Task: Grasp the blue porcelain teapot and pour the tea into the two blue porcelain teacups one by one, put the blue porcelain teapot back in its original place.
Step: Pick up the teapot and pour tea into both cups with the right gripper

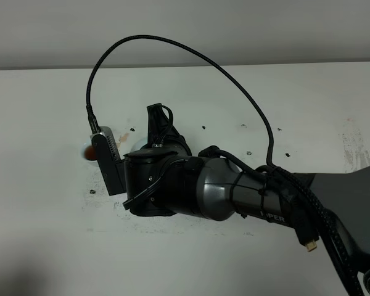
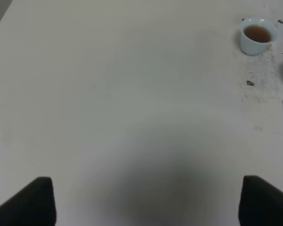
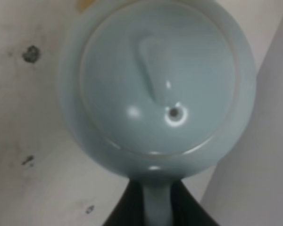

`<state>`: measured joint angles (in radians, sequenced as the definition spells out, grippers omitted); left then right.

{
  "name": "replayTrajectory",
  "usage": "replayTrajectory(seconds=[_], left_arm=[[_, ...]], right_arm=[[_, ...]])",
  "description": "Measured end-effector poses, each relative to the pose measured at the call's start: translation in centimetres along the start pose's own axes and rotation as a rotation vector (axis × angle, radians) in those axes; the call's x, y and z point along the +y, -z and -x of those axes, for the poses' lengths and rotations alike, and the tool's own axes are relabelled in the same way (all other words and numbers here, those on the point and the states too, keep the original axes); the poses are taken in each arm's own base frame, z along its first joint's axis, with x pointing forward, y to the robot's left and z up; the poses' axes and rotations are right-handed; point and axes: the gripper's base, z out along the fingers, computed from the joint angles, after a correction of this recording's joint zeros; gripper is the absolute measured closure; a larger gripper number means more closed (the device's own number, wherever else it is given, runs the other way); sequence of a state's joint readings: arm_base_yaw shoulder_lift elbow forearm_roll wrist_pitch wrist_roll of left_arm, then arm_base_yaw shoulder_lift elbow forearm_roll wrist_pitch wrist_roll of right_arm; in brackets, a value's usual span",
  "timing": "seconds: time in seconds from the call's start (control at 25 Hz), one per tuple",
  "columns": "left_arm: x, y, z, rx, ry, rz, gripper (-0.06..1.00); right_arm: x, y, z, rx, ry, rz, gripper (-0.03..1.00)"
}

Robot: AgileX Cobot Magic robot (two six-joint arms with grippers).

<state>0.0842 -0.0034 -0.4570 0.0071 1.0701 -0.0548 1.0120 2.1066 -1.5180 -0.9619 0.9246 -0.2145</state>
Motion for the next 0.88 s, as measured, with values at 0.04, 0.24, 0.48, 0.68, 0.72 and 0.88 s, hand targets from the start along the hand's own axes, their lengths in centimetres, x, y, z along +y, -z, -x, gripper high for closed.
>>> replayTrajectory(seconds=[0.04, 0.24, 0.48, 0.68, 0.72, 0.88], left_arm=[[0.00, 0.00, 0.00, 0.000, 0.000, 0.000, 0.19], [0.00, 0.00, 0.00, 0.000, 0.000, 0.000, 0.19], [0.00, 0.00, 0.00, 0.000, 0.000, 0.000, 0.19], [0.00, 0.00, 0.00, 0.000, 0.000, 0.000, 0.19], [0.00, 0.00, 0.00, 0.000, 0.000, 0.000, 0.19], [0.00, 0.00, 0.00, 0.000, 0.000, 0.000, 0.19]], right_arm=[[-0.07, 0.00, -0.02, 0.003, 0.003, -0.008, 0.93], [-0.20, -0.02, -0.09, 0.008, 0.004, -0.020, 0.93], [0.23, -0.58, 0.02, 0.032, 0.005, -0.015, 0.93], [0.66, -0.73, 0.27, 0.047, 0.015, -0.009, 0.93], [0.67, -0.71, 0.28, 0.048, 0.015, -0.010, 0.93], [0.71, -0.67, 0.21, 0.059, 0.014, -0.008, 0.93]])
